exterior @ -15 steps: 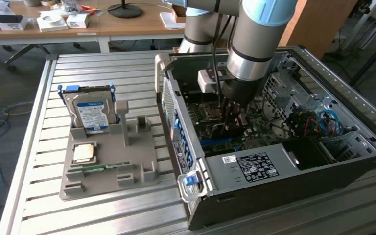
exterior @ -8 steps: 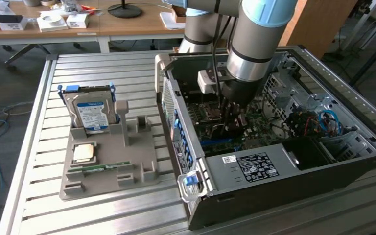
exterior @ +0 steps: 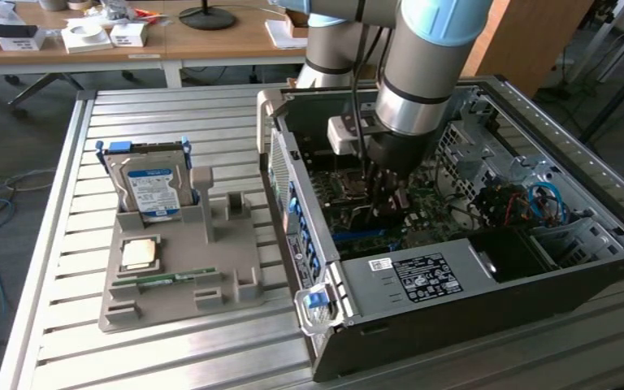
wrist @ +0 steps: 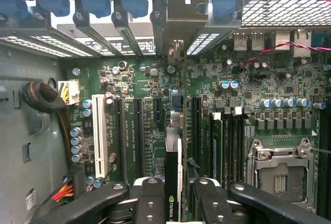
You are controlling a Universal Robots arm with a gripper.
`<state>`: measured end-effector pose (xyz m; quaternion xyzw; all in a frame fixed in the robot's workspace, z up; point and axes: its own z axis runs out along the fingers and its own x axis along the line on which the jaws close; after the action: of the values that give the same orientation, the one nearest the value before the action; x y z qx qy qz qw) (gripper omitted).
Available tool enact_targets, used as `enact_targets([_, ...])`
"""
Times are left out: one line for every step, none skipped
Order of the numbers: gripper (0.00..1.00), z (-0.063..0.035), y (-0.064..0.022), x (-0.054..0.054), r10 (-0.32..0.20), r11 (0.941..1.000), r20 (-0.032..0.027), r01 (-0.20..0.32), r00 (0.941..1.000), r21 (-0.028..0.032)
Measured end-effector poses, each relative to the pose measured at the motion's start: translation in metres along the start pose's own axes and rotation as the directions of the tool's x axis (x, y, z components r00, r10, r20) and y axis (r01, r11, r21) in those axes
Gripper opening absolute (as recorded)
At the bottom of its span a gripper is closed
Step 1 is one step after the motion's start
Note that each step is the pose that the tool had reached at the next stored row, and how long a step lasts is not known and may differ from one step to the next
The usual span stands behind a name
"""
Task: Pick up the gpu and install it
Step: 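Insert the gpu into the slot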
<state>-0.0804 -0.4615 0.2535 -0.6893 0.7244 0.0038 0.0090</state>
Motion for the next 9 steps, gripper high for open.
enact_targets([0.26, 0.0005, 0.0, 0.0, 0.0, 1.0, 0.001, 0.0, 1.0, 0.0])
enact_targets([0.26, 0.0005, 0.0001, 0.0, 0.0, 1.0, 0.001, 0.0, 1.0, 0.0])
enact_targets([0.26, 0.0005, 0.0001, 0.0, 0.0, 1.0, 0.001, 0.0, 1.0, -0.0001])
enact_targets([0.26, 0.0005, 0.0, 0.0, 0.0, 1.0, 0.001, 0.0, 1.0, 0.0])
enact_targets([0.26, 0.0006, 0.0, -0.0003, 0.0, 1.0, 0.0012, 0.0, 1.0, 0.0])
enact_targets([0.26, 0.0007, 0.0, -0.0006, 0.0, 1.0, 0.0012, 0.0, 1.0, 0.0])
enact_targets([0.26, 0.0006, 0.0, -0.0008, 0.0, 1.0, 0.0011, 0.0, 1.0, 0.0])
enact_targets([0.26, 0.0007, 0.0, -0.0008, 0.0, 1.0, 0.0011, 0.0, 1.0, -0.0001])
enact_targets([0.26, 0.0007, 0.0, -0.0009, 0.0, 1.0, 0.0011, 0.0, 1.0, 0.0])
